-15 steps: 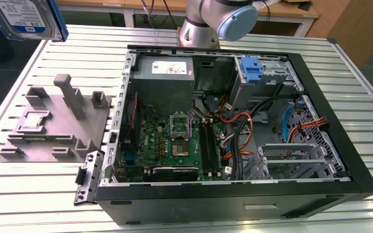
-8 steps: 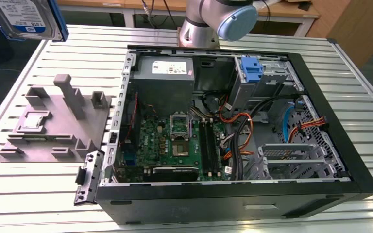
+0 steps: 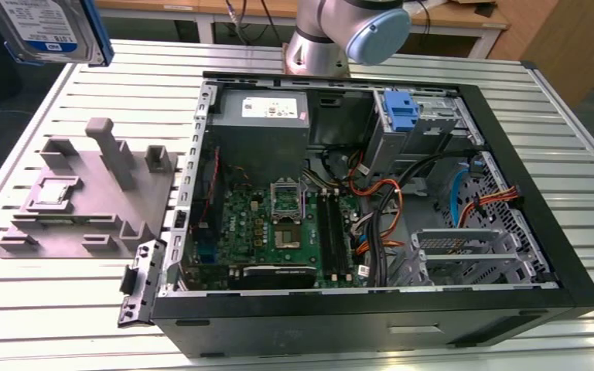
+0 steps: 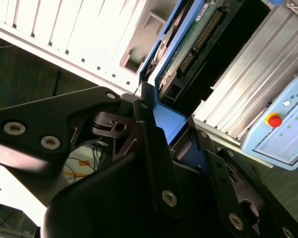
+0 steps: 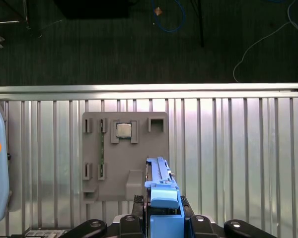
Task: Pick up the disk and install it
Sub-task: 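Pick up the disk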
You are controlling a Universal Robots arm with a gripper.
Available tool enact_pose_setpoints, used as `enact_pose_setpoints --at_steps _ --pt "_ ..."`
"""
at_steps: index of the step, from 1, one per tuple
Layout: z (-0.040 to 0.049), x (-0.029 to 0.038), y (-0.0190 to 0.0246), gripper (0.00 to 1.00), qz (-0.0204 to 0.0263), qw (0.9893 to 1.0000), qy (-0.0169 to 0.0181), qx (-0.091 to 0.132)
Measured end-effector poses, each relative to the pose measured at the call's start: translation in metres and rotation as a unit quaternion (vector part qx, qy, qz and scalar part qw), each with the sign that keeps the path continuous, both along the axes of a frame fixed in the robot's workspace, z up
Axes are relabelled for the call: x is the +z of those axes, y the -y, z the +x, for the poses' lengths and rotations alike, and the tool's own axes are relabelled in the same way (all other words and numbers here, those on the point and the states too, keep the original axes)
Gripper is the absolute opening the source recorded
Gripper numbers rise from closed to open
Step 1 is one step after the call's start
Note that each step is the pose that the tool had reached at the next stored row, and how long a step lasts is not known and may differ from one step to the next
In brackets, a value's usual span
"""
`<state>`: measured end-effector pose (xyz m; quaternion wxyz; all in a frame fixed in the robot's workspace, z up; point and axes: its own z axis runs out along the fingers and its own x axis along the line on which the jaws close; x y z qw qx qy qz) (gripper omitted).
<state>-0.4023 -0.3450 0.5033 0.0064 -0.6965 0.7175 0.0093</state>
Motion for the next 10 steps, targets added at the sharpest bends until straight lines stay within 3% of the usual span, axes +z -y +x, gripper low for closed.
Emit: enact_pose_setpoints --at_steps 8,10 --pt "0.0176 -0.0001 0.0002 0.36 0.0 1.0 0.0001 0.0" --pt "0.0179 0.0 0.0034 0.36 0.0 1.0 0.0 0.0"
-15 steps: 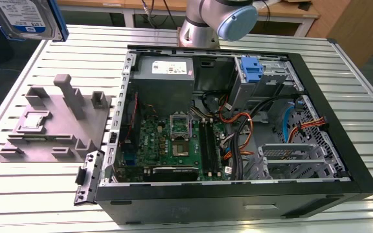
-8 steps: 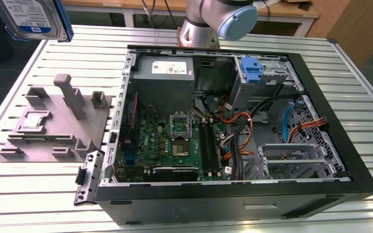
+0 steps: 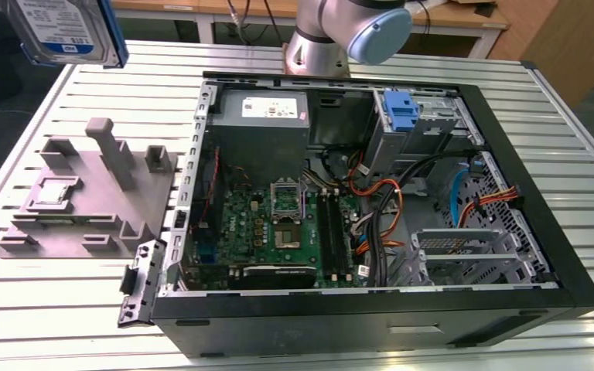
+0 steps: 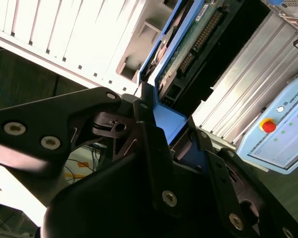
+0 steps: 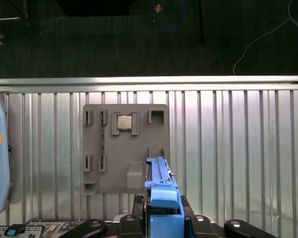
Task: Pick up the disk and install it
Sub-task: 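Pick up the disk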
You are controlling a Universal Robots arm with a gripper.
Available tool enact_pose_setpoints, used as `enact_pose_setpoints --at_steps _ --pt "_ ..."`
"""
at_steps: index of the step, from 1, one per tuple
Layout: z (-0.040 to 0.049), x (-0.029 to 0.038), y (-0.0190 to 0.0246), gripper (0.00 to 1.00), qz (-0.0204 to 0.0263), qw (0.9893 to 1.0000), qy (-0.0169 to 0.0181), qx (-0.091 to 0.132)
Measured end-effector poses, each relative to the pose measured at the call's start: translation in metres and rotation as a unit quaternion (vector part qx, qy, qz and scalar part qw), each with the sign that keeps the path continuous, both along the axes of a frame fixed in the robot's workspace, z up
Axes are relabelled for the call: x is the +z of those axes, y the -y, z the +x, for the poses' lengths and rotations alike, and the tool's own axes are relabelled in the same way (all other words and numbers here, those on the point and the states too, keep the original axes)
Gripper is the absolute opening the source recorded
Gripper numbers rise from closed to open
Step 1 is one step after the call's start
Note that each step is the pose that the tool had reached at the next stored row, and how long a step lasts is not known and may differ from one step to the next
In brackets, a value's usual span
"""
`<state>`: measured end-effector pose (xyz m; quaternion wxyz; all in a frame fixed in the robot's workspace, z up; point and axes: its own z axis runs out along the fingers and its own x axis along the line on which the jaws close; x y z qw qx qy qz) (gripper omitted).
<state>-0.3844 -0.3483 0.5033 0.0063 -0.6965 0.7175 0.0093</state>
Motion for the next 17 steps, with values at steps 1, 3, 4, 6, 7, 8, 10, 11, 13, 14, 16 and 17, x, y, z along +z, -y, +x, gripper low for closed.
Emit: enact_pose_setpoints --at_steps 1,3,4,6,7,8,10,11,13,14,16,17 --pt "0.0001 0.0 0.0028 0.36 0.0 1.0 0.0 0.0" --pt "0.0001 -0.0001 0.01 0.36 0.0 1.0 0.0 0.0" --pt "0.0001 -0.0001 0.0131 0.36 -0.0001 1.0 0.0 0.0" --pt "0.0002 -0.0002 0.0161 0.36 -0.0001 1.0 0.0001 0.0" --pt "0.0001 -0.0002 0.0161 0.36 -0.0001 1.0 0.0001 0.0" --pt "0.0001 -0.0002 0.0161 0.36 -0.0001 1.0 0.0001 0.0" --pt "0.0001 -0.0001 0.0166 0.36 -0.0001 1.0 0.0 0.0" --pt "0.0001 -0.0001 0.0166 0.36 -0.0002 1.0 0.0 0.0" --pt "0.0001 -0.0001 0.0166 0.36 -0.0002 1.0 0.0 0.0" --pt "0.0001 -0.0001 0.0166 0.36 -0.0001 1.0 0.0 0.0" --pt "0.0001 -0.0001 0.0167 0.36 -0.0002 1.0 0.0 0.0" --pt "0.0001 -0.0001 0.0168 0.36 -0.0002 1.0 0.0 0.0"
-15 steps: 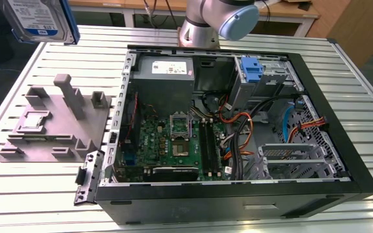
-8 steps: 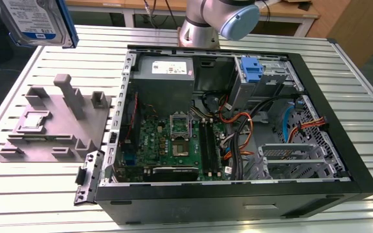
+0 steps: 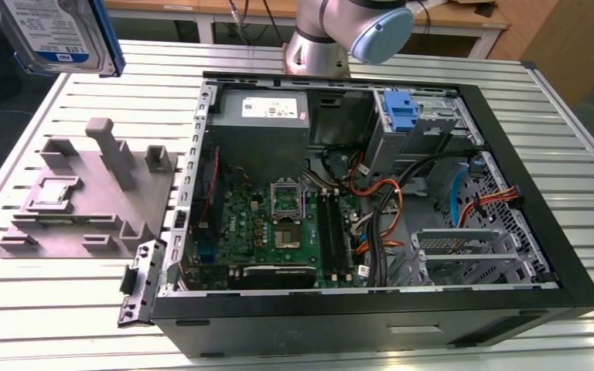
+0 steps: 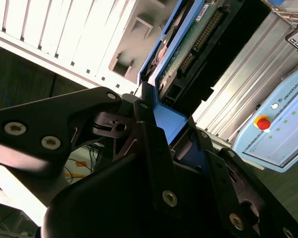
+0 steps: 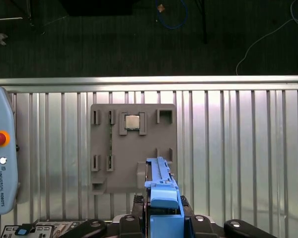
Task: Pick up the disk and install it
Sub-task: 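Pick up the disk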
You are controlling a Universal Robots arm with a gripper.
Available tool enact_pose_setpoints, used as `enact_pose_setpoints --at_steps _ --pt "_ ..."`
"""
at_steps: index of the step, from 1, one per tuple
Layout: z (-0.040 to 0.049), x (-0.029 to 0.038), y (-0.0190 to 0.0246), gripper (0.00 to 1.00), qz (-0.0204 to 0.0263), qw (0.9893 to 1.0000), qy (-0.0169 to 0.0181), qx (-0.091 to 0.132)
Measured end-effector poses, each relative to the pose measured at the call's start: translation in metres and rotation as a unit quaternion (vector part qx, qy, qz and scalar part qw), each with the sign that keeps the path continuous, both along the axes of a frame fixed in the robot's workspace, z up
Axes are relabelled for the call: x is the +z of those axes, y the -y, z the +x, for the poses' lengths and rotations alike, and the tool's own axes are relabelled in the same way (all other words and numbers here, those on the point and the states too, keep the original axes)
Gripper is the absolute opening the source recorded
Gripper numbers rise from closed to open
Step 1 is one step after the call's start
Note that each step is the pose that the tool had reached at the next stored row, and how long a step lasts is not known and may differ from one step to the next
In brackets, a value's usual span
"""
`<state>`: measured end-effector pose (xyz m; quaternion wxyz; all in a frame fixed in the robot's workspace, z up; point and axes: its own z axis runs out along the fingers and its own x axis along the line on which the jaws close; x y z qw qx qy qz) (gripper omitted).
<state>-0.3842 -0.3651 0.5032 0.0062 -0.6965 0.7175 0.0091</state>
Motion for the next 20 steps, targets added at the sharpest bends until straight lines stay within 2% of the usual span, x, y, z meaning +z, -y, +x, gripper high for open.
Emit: enact_pose_setpoints --at_steps 7,15,17,20 --pt "0.0004 -0.0001 0.0001 0.36 0.0001 1.0 0.0001 0.0" --pt "0.0072 0.0 0.0004 0.36 0.0 1.0 0.0 0.0" --pt "0.0075 -0.0001 0.0033 0.36 0.0 1.0 0.0 0.0" --pt "0.0077 -0.0002 0.0126 0.36 0.0 1.0 0.0 0.0"
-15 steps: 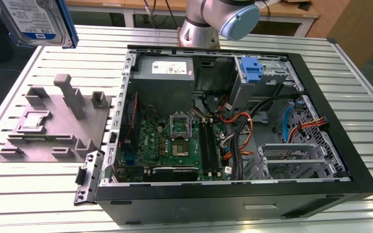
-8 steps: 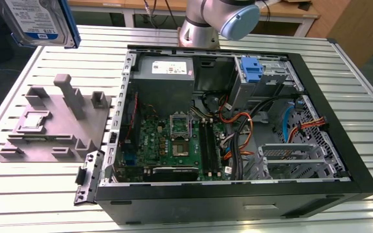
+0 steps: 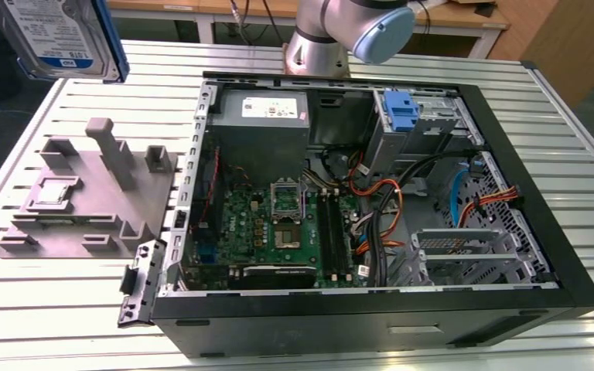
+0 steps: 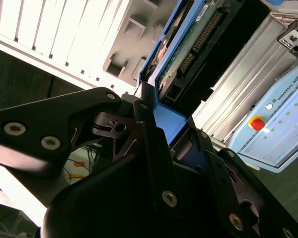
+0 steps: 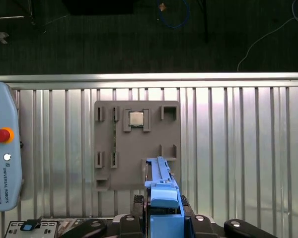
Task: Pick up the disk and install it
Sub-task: 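Pick up the disk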
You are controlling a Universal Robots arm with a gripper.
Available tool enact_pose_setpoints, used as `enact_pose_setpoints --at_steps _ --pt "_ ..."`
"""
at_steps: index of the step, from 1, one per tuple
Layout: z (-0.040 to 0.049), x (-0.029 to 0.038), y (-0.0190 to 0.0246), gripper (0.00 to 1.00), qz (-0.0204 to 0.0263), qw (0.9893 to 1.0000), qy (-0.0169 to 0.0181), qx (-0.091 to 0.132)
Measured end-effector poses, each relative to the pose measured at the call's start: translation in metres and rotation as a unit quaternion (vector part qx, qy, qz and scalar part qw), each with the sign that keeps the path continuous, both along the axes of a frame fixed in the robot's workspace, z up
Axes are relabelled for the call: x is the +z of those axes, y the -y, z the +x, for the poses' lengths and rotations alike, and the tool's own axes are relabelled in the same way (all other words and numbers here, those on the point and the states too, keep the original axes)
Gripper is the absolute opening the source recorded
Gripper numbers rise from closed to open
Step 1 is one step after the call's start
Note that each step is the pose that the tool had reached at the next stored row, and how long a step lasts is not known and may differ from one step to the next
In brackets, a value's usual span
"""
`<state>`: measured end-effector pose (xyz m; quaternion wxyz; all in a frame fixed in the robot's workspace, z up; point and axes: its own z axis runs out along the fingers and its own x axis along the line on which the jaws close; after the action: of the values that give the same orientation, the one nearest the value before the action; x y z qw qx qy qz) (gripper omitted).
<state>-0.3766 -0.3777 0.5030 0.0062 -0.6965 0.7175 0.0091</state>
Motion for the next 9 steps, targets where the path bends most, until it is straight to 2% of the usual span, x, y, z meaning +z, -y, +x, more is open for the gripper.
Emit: enact_pose_setpoints --at_steps 3,9 --pt "0.0011 -0.0002 0.0072 0.36 0.0 1.0 0.0 0.0" --pt "0.016 -0.0004 0.0089 0.36 0.0 1.0 -0.0001 0.0"
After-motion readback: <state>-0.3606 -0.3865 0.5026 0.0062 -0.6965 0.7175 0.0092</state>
